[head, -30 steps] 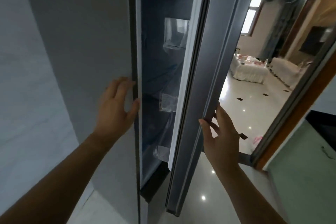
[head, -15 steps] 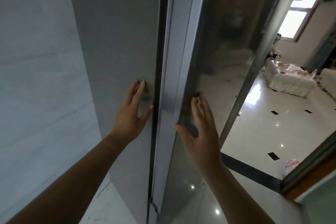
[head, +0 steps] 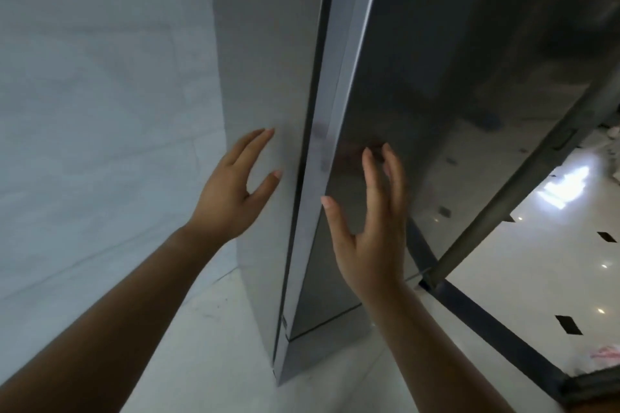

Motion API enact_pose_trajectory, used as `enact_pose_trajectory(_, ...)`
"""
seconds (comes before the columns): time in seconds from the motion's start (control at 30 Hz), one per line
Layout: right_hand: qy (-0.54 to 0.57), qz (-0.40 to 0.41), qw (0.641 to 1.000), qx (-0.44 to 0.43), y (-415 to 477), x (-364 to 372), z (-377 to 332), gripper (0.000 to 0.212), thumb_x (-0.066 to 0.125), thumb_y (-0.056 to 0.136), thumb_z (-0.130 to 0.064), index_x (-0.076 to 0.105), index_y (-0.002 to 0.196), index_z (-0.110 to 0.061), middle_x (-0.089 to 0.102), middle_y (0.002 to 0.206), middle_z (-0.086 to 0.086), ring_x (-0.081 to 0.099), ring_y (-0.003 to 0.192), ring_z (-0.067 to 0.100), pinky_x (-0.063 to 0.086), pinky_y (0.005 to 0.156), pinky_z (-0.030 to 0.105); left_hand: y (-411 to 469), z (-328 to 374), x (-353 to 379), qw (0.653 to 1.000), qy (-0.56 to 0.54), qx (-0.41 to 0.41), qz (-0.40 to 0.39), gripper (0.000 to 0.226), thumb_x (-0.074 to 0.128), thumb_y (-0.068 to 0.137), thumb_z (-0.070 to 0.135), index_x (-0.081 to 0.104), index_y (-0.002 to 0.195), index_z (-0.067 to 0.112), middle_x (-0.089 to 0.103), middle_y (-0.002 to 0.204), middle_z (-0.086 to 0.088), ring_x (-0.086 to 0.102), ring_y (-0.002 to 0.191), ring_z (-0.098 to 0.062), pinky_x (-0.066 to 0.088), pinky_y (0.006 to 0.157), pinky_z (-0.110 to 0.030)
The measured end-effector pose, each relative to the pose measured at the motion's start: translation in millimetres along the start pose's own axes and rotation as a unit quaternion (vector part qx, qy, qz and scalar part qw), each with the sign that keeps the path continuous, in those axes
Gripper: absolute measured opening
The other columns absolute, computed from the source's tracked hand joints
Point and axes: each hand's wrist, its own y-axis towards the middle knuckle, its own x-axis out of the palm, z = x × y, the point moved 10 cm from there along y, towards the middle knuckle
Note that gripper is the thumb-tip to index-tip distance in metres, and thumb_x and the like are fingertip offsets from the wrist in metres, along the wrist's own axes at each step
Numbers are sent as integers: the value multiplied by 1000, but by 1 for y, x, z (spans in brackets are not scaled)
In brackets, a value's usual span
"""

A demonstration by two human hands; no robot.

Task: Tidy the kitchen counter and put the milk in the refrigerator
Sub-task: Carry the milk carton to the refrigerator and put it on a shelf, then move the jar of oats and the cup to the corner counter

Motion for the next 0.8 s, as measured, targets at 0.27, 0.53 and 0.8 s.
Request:
enact_pose_trajectory(0.27,114,-225,967,47,-110,42,4,54,49,91,-36,43,130,0,41,137,19,38,129,24,32,106,22,-172,-37,-10,969,-45,-240,44,50,44,89,47,42,137,30,45,134,18,42,122,4,28,93,-2)
enact_pose_trajectory(0.53,221,-516,825,65,-225,92,-37,51,40,91,-42,46,128,-8,45,130,3,40,123,10,35,104,32,-378,-28,-36,844,-101,-500,166,41,44,82,57,54,118,40,60,120,16,54,115,-3,43,101,-41)
enact_pose_trajectory(0.8,277,-655,703,9,-300,122,-132,48,40,90,-45,46,127,-15,45,130,-7,42,122,4,38,104,33,-495,-5,-100,760,-70,-580,283,32,44,84,53,54,112,43,65,110,17,58,107,0,46,97,-37)
